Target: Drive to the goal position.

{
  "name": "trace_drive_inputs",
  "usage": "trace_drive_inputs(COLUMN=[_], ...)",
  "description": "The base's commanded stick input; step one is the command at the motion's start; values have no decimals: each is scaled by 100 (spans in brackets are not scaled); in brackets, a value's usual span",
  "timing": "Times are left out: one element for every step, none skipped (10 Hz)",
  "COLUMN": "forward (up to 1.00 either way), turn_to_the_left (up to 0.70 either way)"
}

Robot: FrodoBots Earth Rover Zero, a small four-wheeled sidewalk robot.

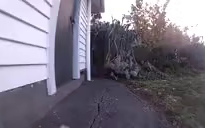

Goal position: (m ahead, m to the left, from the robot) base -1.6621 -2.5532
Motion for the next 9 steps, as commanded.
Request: trace_drive_inputs(forward=[0, 0, 0, 0, 0, 0, 0, 0, 0], turn_to_the_left=[0, 0, 0, 0, -7, -23, -42, -42, -42])
